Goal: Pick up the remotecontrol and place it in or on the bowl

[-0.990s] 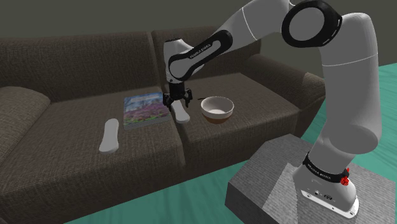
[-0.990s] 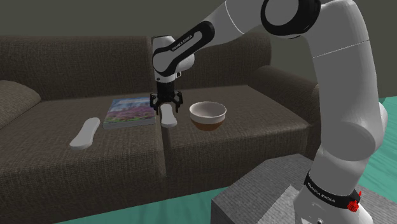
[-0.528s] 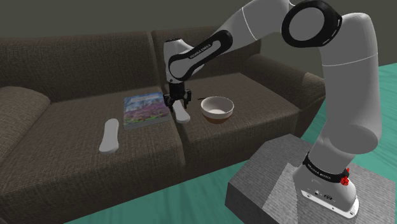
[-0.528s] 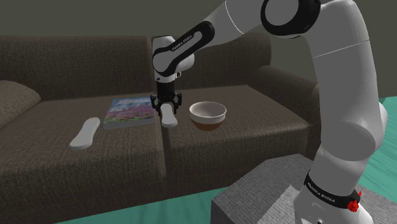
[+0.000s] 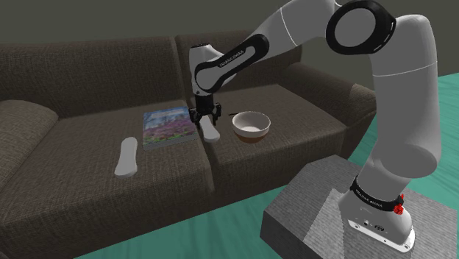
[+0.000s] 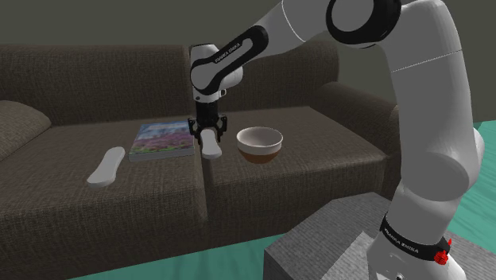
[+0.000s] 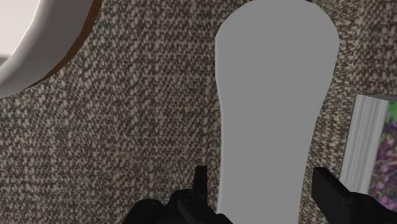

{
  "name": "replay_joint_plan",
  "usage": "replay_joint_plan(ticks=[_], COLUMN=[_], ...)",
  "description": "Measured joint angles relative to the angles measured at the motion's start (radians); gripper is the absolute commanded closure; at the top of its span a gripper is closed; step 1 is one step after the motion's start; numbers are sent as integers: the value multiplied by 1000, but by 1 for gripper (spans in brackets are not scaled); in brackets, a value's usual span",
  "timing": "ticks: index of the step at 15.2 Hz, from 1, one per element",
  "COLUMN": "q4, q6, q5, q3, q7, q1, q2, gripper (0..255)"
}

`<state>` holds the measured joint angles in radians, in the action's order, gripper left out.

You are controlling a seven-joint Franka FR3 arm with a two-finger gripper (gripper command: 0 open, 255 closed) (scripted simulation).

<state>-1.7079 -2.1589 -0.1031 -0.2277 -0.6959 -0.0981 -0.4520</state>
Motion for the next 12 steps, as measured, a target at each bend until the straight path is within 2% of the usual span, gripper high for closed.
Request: replay_joint_plan(ticks=[12], q4=[75], q6=[130], q5=[17], q3=[-8], q7=[10], q1=[4], q2=[56], gripper=[255])
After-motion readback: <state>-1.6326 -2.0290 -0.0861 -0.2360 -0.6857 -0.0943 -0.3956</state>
